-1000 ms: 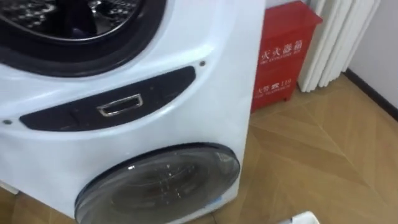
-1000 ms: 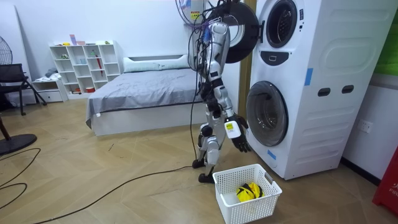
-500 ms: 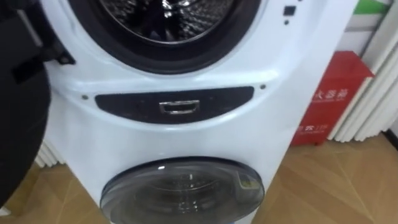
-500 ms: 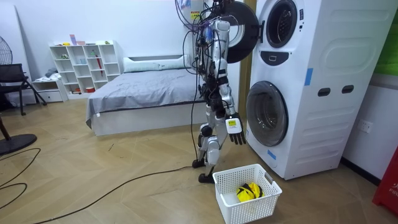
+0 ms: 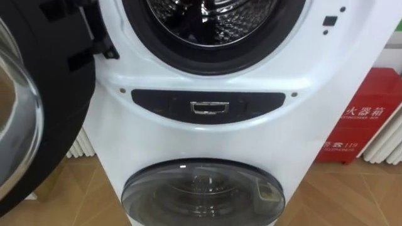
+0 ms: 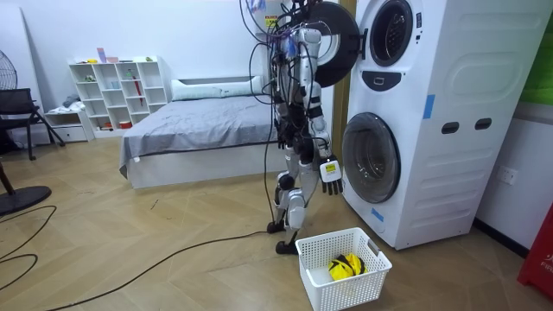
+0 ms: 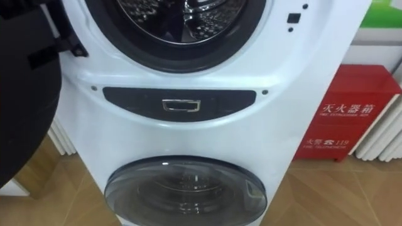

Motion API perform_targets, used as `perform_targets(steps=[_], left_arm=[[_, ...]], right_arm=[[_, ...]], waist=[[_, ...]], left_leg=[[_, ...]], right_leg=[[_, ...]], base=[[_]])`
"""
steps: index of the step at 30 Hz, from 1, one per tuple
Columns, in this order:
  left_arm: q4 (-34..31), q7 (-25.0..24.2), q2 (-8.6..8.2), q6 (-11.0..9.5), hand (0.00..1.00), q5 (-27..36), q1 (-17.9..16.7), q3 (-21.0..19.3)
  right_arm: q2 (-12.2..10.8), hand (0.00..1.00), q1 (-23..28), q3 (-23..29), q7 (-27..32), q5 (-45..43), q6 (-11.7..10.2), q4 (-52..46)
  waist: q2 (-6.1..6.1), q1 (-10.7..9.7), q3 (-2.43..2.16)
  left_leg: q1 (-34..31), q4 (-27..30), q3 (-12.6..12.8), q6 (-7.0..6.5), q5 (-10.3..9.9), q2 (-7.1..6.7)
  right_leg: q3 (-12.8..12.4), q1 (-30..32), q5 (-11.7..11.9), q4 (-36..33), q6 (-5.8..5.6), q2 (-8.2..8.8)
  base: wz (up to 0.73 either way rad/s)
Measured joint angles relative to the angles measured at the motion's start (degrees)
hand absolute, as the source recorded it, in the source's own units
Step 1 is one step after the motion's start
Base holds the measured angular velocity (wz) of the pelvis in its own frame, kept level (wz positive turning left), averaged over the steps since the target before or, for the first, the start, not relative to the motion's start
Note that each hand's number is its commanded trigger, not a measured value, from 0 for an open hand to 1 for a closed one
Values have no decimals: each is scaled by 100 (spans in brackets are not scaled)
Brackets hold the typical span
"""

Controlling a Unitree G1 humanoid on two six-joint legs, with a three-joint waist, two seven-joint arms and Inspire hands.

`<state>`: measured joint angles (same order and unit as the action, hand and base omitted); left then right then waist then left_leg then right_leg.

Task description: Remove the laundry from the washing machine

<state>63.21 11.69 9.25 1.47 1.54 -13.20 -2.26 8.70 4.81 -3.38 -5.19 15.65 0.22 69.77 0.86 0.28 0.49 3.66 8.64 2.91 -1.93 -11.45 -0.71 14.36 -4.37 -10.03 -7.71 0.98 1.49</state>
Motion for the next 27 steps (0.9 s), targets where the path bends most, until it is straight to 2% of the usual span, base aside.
perform_targets(steps=[1,3,5,8,11,12,13,14,16,17,18,19,20,21,22,23,24,25,26,27], left_arm=[[-7,0,-1,1,0,-3,1,-2],[-14,0,-4,16,0,-7,3,-4],[-13,2,-3,57,0,-151,0,-3],[-14,3,-7,108,0,-478,-12,-22],[-27,-2,-5,109,0,-512,26,-114],[-36,-36,-19,109,0,-507,56,-126],[-46,-107,-25,109,0,-498,153,-137],[-48,-129,-29,112,0,-498,197,-138],[-134,-180,-115,141,0,-431,413,-207],[-133,-209,-139,142,0,-429,466,-207],[-131,-260,-193,141,0,-430,462,-200],[-127,-352,-222,140,0,-430,475,-203],[-127,-390,-220,137,0,-429,514,-206],[-128,-414,-201,101,0,-409,628,-202],[-131,-468,-189,54,0,-346,793,-190],[-134,-492,-192,35,0,-346,893,-168],[-132,-540,-197,-42,0,-350,1094,-73],[-118,-604,-199,-110,0,-389,1292,39],[-120,-619,-204,-150,0,-412,1355,93],[-128,-622,-211,-213,0,-468,1411,257]], right_arm=[[-1,0,41,2,-6,-17,0,1],[-3,0,67,15,-40,-21,-1,-21],[-3,0,80,8,-57,-20,-3,-84],[-9,0,81,-47,-81,-20,-4,-87],[-9,0,108,-88,-160,-78,-5,-77],[-9,0,81,-83,-191,-181,-6,-75],[-7,0,78,-86,-211,-228,-22,-85],[-6,0,75,-86,-215,-235,-29,-80],[46,0,61,4,-229,-289,-62,-79],[76,0,46,13,-228,-300,-69,-75],[147,0,32,15,-214,-348,-76,-76],[207,0,14,15,-181,-351,-123,-86],[219,0,-22,19,-164,-353,-141,-90],[197,0,-17,58,-148,-334,-153,-112],[184,0,-60,86,-136,-247,-161,-130],[182,0,-71,86,-133,-222,-164,-130],[155,0,-90,179,-134,-217,-160,-134],[94,0,-134,327,-128,-233,-159,-143],[67,0,-159,397,-127,-248,-148,-133],[24,0,-170,558,-132,-302,-142,-130]], waist=[[28,-11,-11],[31,-12,18],[29,23,25],[9,57,29],[12,111,40],[-7,133,39],[-23,137,24],[-28,138,22],[-91,132,-16],[-147,141,-2],[-253,123,-14],[-400,-11,-27],[-445,-91,-15],[-470,-278,-8],[-475,-360,-5],[-476,-386,-1],[-471,-446,2],[-478,-450,4],[-452,-433,28],[-425,-376,33]], left_leg=[[9,0,1,0,0,0],[62,1,16,0,0,3],[83,29,26,10,-9,8],[41,275,150,43,-216,117],[-136,942,194,139,-430,245],[-304,1326,157,183,-524,327],[-497,1653,149,251,-568,403],[-579,1777,145,260,-572,411],[-789,2067,119,373,-653,550],[-829,2293,140,386,-704,666],[-792,2839,193,436,-782,834],[-618,3154,135,464,-803,943],[-501,3180,83,472,-799,967],[-294,3106,-11,518,-773,988],[-44,2795,-60,582,-738,1010],[86,2531,-74,592,-745,1026],[336,1818,-86,734,-899,1033],[528,1177,-5,694,-969,1016],[609,907,68,691,-971,1001],[703,485,166,655,-962,951]], right_leg=[[0,-8,-1,0,0,1],[-27,-55,-6,4,-3,0],[-109,-61,-11,-8,-1,-43],[-254,-61,-30,-51,36,-142],[-323,-40,-57,-151,101,-238],[-355,-18,-49,-190,150,-303],[-364,30,-28,-190,207,-363],[-358,59,-10,-180,237,-379],[-333,220,54,-123,372,-441],[-256,235,63,-136,395,-462],[5,214,77,-141,417,-507],[75,202,94,-176,444,-580],[133,225,100,-239,455,-590],[271,320,102,-347,461,-581],[351,425,107,-438,465,-569],[375,499,110,-510,467,-561],[487,677,114,-684,461,-519],[588,847,124,-862,446,-442],[602,937,140,-958,429,-407],[589,1149,191,-1145,402,-337]], base=[[0],[-5],[-15],[-21],[-18],[-23],[-23],[-18],[-25],[-54],[-65],[-53],[-12],[11],[14],[22],[39],[42],[33],[22]])
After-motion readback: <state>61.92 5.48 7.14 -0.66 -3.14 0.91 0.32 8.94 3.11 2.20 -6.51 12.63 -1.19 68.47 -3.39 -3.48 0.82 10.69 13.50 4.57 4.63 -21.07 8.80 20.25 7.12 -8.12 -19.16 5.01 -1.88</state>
